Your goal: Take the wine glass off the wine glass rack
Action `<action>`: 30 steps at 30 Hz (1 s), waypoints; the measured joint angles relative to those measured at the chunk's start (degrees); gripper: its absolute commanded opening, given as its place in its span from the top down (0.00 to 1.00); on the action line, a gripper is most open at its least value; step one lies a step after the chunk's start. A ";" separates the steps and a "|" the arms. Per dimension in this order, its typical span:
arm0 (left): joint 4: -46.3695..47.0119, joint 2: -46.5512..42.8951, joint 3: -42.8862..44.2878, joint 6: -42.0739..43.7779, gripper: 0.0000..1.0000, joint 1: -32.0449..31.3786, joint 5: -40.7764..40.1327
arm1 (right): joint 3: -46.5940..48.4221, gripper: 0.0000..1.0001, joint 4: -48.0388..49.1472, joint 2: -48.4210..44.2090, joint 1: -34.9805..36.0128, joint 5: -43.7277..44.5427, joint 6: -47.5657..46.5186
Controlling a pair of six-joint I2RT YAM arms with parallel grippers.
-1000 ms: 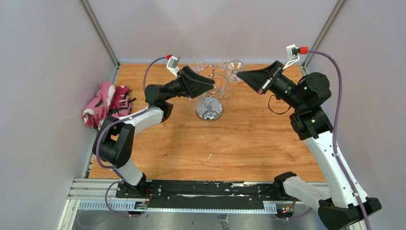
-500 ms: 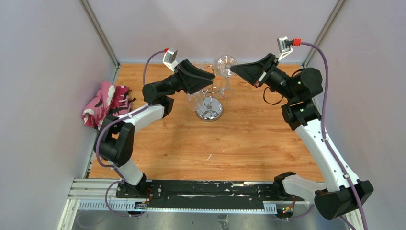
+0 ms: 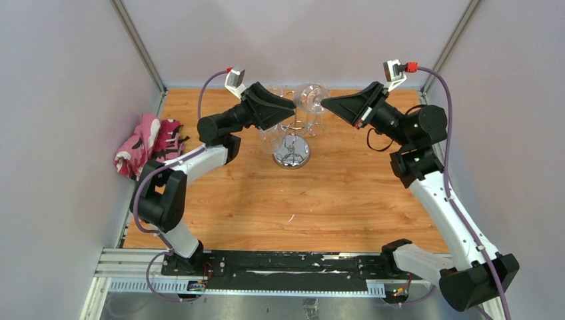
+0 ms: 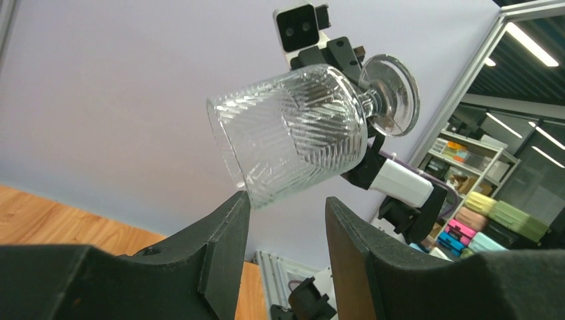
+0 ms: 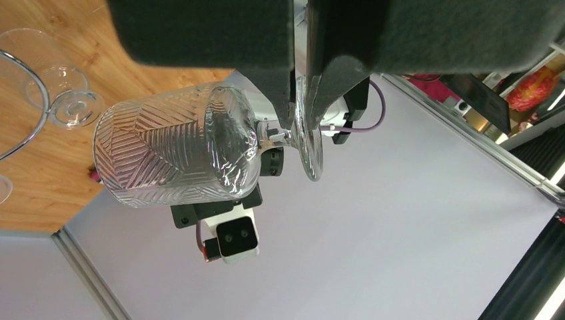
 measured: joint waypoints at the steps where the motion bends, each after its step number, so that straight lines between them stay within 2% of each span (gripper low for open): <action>1: -0.02 0.00 0.00 0.00 0.50 0.00 0.00 | -0.90 1.00 0.98 0.00 0.00 0.00 0.72; 10: -0.04 0.00 0.33 -0.04 0.52 0.11 -0.22 | -4.68 1.00 7.69 0.79 0.00 -0.63 6.56; 14: -0.37 -0.57 0.22 -0.20 0.54 0.31 -0.17 | -8.72 1.00 16.31 1.77 0.00 -0.55 11.37; 21: -4.15 -12.07 -5.16 0.11 0.55 1.14 -1.07 | -13.51 1.00 39.45 6.60 1.14 -1.88 24.79; 26: -4.22 -18.93 -8.28 0.13 0.56 1.14 -1.51 | -13.49 1.00 48.87 9.79 3.93 -2.45 29.42; 30: -4.24 -21.59 -10.43 0.02 0.59 1.33 -2.58 | -12.48 1.00 52.61 12.46 6.43 -2.34 30.69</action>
